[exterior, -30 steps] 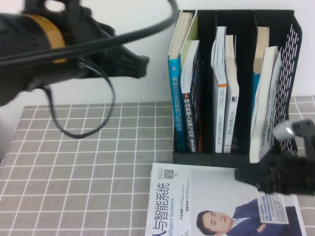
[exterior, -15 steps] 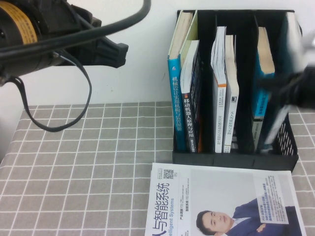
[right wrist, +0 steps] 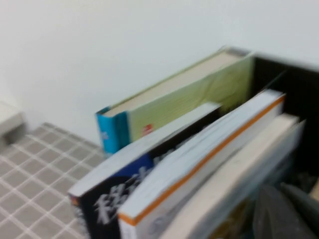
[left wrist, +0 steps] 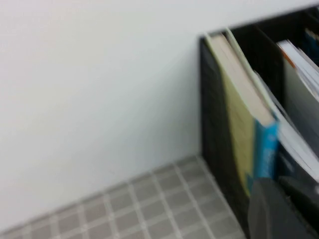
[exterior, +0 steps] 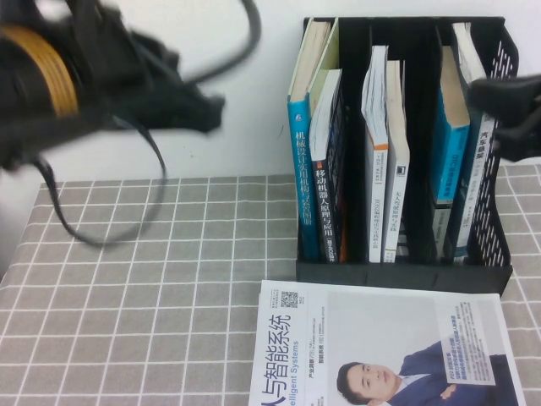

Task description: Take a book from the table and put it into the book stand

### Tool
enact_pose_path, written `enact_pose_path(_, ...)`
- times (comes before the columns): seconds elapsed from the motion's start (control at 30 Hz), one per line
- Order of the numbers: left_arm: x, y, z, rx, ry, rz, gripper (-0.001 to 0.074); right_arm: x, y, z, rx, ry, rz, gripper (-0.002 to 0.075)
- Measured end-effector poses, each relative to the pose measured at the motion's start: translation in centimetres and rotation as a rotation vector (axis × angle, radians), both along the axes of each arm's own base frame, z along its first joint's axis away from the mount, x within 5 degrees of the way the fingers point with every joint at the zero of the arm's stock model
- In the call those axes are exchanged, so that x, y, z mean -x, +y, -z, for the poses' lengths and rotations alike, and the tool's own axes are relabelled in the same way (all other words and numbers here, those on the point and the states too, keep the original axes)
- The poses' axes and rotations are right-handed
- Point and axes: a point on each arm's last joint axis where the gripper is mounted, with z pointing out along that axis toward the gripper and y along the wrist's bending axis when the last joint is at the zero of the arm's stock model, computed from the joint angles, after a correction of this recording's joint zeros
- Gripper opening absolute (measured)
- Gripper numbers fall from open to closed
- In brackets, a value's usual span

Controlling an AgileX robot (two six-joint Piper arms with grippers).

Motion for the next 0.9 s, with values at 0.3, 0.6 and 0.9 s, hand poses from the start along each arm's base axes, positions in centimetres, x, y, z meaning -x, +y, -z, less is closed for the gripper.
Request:
enact_pose_path(0.3,1.0,-1.7,9.0,0.103,0.136,0.172,-0.0001,5.0,-1.3,-1.3,0.098,-0.043,0.020,-0.0002)
enact_pose_path(0.6,2.1,-1.6,14.6,0.141,0.272,0.187,-0.0002,10.7,-3.8,6.2,0.208,0.052,0.139,-0.0002)
enact_pose_path(0.9,2.1,-1.8,14.3,0.169,0.249,0.203,-0.0003,12.6,-4.2,9.1,0.233,0.101,0.141,-0.0003)
